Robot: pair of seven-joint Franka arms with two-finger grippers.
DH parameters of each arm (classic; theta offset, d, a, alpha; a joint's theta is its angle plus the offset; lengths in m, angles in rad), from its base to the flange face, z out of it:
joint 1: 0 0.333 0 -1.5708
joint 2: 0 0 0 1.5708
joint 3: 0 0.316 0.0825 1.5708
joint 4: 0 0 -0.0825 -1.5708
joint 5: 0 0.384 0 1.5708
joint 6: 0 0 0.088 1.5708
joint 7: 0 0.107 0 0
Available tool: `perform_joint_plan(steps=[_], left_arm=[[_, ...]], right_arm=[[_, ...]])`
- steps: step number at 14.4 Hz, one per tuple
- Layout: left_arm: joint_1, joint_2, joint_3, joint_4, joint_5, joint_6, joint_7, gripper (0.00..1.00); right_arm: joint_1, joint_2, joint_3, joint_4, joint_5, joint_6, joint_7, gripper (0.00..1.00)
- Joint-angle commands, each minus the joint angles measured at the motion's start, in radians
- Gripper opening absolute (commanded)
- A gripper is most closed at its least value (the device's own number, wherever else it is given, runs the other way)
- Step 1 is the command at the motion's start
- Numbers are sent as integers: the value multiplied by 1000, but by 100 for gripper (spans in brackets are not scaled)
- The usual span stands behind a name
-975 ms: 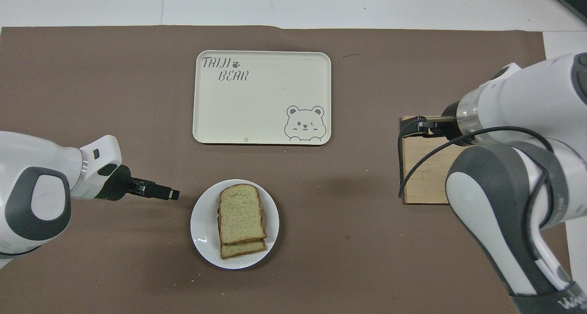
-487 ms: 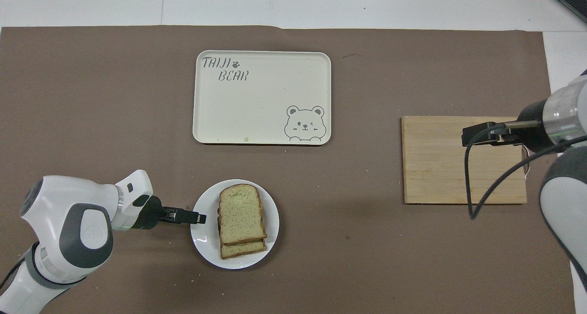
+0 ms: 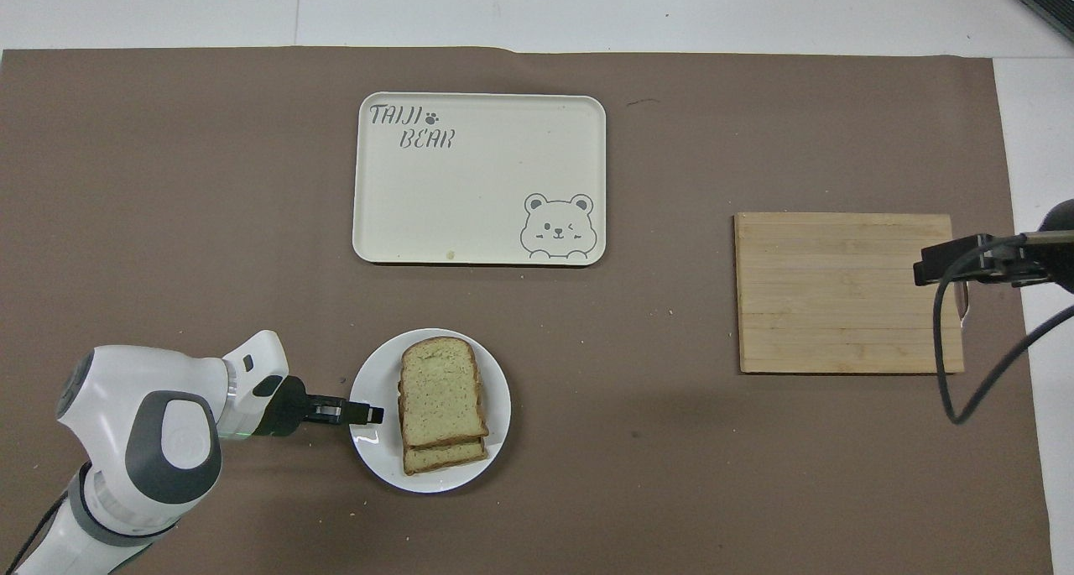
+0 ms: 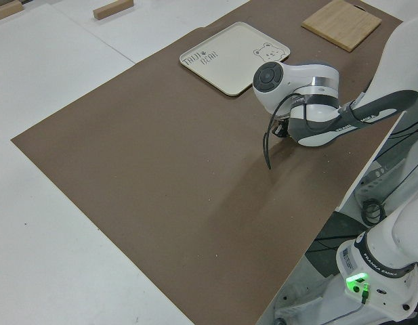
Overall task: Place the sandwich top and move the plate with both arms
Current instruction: 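Grip the plate rim with the left gripper while the right gripper retracts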
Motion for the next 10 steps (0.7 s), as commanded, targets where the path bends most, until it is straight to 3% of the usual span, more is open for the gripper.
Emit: perform_joint_plan(steps=[1,3,5,7,10], left_arm=[[-33,-18,12,-51,-67,55,61,17],[-33,-9,12,-52,-109,49,83,0],[-17,-6,15,-38,-127,15,96,0],[9,6,17,-11,-172,-35,101,0],[78,34,17,46,-175,-135,101,0]], right_arm=[[-11,-3,-38,43,-10,-43,-25,100],[-10,-3,-65,45,-12,-46,-28,100],[-10,-3,-67,52,-11,-93,-28,100],[1,3,-55,138,-1,-118,-25,100],[12,-7,-52,120,5,-114,-27,100]])
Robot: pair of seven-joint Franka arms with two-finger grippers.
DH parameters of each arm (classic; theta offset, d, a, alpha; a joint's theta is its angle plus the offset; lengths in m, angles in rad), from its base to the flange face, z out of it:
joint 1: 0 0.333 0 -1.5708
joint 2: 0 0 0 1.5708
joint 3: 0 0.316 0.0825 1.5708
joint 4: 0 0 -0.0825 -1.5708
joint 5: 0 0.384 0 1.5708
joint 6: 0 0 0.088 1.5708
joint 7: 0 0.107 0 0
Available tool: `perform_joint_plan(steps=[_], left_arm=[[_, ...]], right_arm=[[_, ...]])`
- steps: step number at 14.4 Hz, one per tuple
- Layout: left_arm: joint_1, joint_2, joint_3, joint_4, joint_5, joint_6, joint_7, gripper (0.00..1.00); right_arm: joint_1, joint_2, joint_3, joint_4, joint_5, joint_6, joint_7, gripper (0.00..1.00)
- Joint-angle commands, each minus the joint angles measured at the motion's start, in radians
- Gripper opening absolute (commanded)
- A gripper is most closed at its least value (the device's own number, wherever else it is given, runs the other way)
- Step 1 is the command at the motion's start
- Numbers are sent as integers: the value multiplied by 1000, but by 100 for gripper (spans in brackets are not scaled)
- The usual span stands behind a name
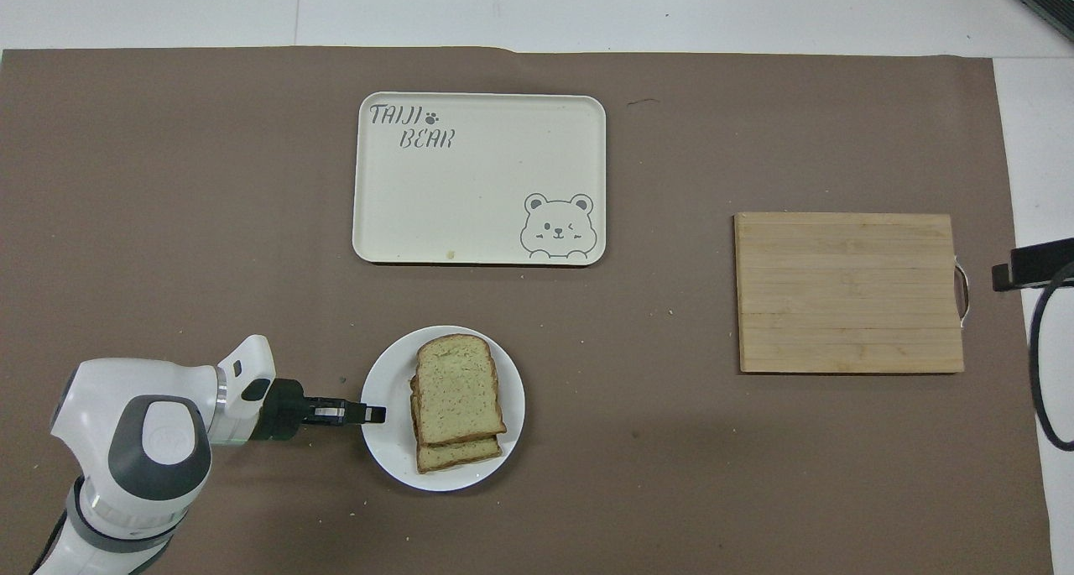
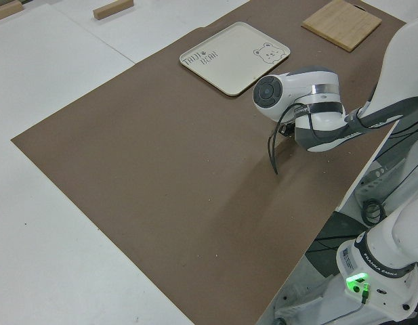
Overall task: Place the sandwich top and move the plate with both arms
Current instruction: 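Grip the plate rim with the left gripper while the right gripper retracts, then slide the plate with the left gripper onto the bear tray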
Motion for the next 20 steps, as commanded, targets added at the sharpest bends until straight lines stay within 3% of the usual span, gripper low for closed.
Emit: perform_joint_plan(steps=[1,7,11,18,20], left_arm=[[79,43,0,66,-19,-101,20,0],[118,112,-1,196,-67,-205,20,0],[108,238,-7,415,-78,-239,7,0],[110,391,-18,693,-85,-241,-93,0],[121,433,-18,774,-81,-292,-157,0]], right_arm=[[0,-1,3,7,6,-20,-23,100],[-11,-49,1,-70,-35,-14,-86,100],[-15,-20,-5,-35,-46,-17,-93,100],[-18,25,-2,16,-57,-15,-93,100],[0,22,3,10,-63,21,-100,100]])
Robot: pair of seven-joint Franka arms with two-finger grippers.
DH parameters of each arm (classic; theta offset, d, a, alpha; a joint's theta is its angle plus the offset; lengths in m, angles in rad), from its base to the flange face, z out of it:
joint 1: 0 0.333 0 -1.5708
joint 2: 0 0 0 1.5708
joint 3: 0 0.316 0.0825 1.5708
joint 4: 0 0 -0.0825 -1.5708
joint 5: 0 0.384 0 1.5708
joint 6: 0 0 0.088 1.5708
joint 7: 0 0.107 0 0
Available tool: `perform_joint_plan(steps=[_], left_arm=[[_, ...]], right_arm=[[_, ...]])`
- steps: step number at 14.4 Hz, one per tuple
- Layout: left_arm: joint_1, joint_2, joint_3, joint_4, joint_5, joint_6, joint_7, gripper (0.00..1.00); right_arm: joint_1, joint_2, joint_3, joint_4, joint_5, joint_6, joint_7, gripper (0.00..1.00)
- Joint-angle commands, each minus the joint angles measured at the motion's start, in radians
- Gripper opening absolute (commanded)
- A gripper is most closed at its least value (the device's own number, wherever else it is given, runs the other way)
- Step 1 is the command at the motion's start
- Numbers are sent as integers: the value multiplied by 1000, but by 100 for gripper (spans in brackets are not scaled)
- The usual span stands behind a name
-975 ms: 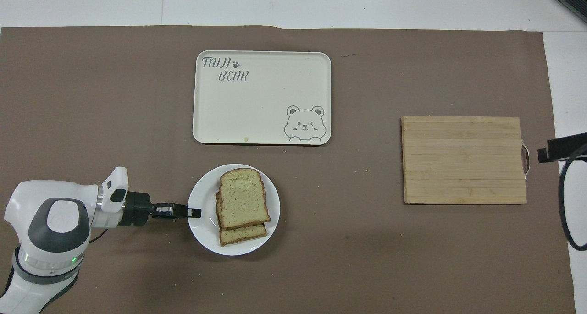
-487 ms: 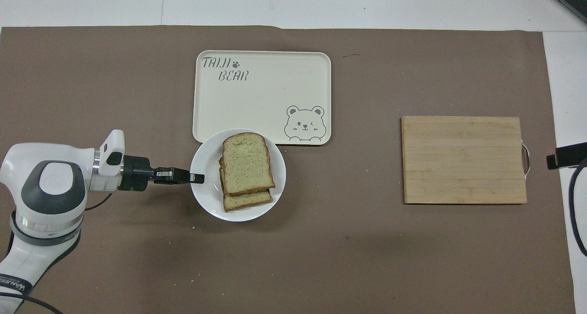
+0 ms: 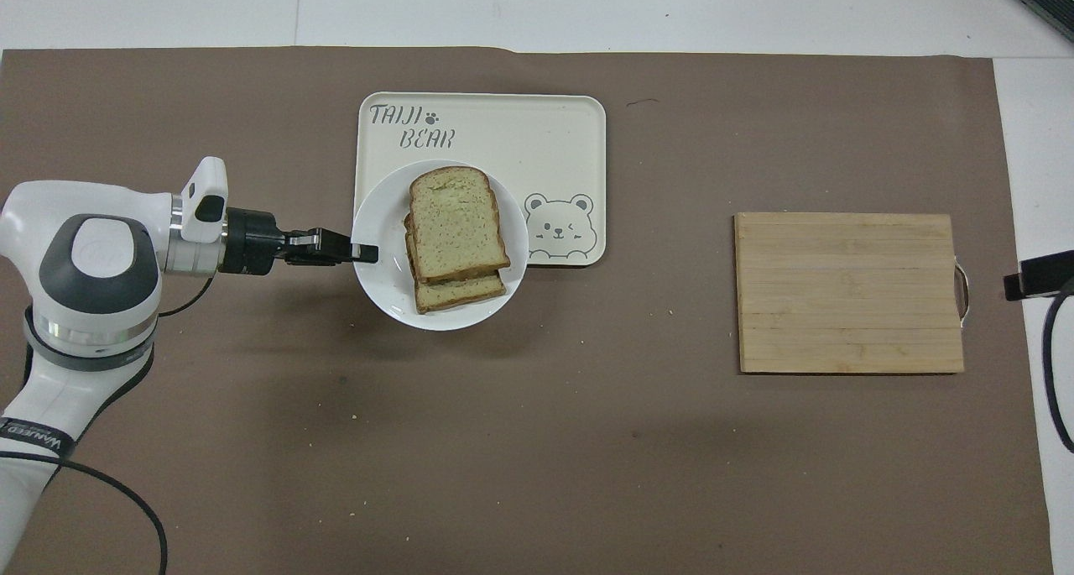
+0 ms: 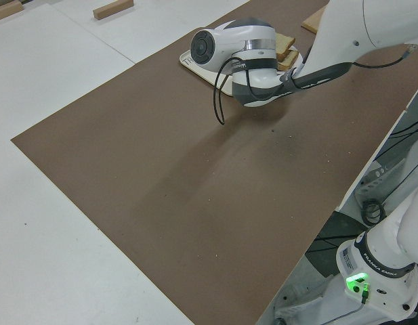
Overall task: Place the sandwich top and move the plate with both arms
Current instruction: 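Slide the plate with the left gripper onto the bear tray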
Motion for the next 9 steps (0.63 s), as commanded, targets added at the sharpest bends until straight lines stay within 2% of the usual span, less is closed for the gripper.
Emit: perform_joint_plan(steps=[1,3,5,9], left_arm=[[15,80,3,154,-22,-105,-68,0],[14,112,1,206,-22,-96,-135,0],[-2,172,1,312,-16,-90,-210,0],[-26,220,-3,314,-21,5,-207,0]], right_arm=[[5,11,12,16,-26,44,-64,100],[5,8,12,15,-31,47,-106,100],[3,-1,12,-2,-31,46,-107,100],[2,-2,9,-4,-22,47,-101,100]])
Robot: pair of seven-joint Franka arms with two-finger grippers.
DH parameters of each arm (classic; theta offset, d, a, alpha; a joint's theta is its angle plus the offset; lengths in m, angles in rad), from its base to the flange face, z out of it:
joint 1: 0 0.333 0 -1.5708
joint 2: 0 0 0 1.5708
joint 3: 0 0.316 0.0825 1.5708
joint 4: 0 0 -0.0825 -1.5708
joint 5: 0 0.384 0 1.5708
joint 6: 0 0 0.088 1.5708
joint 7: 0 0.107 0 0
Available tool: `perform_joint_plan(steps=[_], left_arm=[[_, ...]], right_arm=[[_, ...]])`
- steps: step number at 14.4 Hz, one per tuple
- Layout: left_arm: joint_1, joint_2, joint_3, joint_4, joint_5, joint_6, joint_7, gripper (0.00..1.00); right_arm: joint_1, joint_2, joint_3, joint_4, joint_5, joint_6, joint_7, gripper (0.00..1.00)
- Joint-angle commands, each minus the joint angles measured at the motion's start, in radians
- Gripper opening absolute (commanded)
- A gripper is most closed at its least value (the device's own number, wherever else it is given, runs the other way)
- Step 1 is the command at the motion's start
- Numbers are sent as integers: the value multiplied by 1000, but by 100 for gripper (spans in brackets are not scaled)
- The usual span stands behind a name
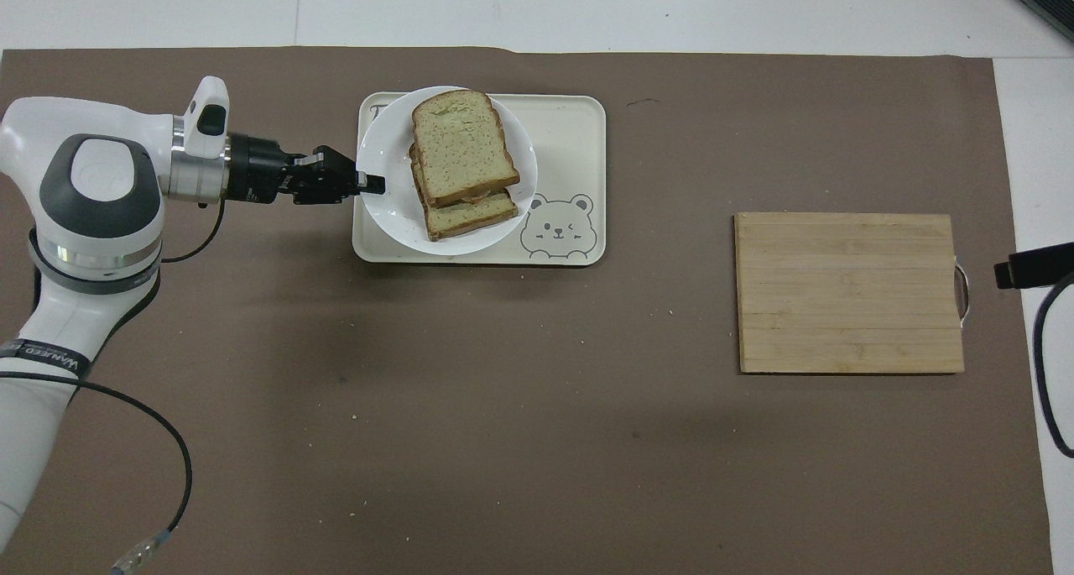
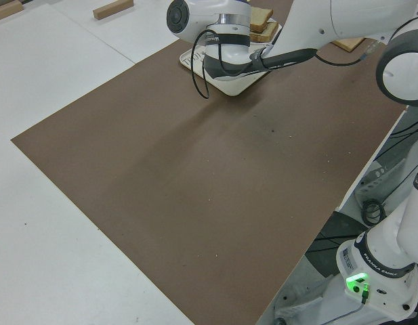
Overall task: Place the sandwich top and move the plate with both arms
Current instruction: 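Slide the plate with the left gripper onto the bear tray, then release the plate and withdraw the left gripper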
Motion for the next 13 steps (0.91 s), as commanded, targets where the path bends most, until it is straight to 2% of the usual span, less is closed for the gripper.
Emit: perform_joint_plan(steps=[1,4,8,9,10,11,13], left_arm=[[-34,64,1,30,-20,64,-8,0],[-90,97,0,25,-25,152,-8,0],[-114,133,1,-1,-28,219,24,0],[-108,131,1,-1,-28,214,20,4],[-98,130,3,1,-17,210,29,77],[-92,127,6,1,-19,217,20,100],[-59,108,15,8,-2,201,17,100]], right_arm=[[-7,-4,2,-5,-14,7,-22,100],[-18,-13,1,-20,-11,7,-22,100],[-13,-18,2,-26,-9,8,-21,100],[-10,-18,2,-28,-9,10,-21,100],[-8,-18,2,-28,-7,11,-21,100],[-8,-18,2,-28,-6,11,-21,100],[-8,-18,2,-28,-6,11,-21,100]])
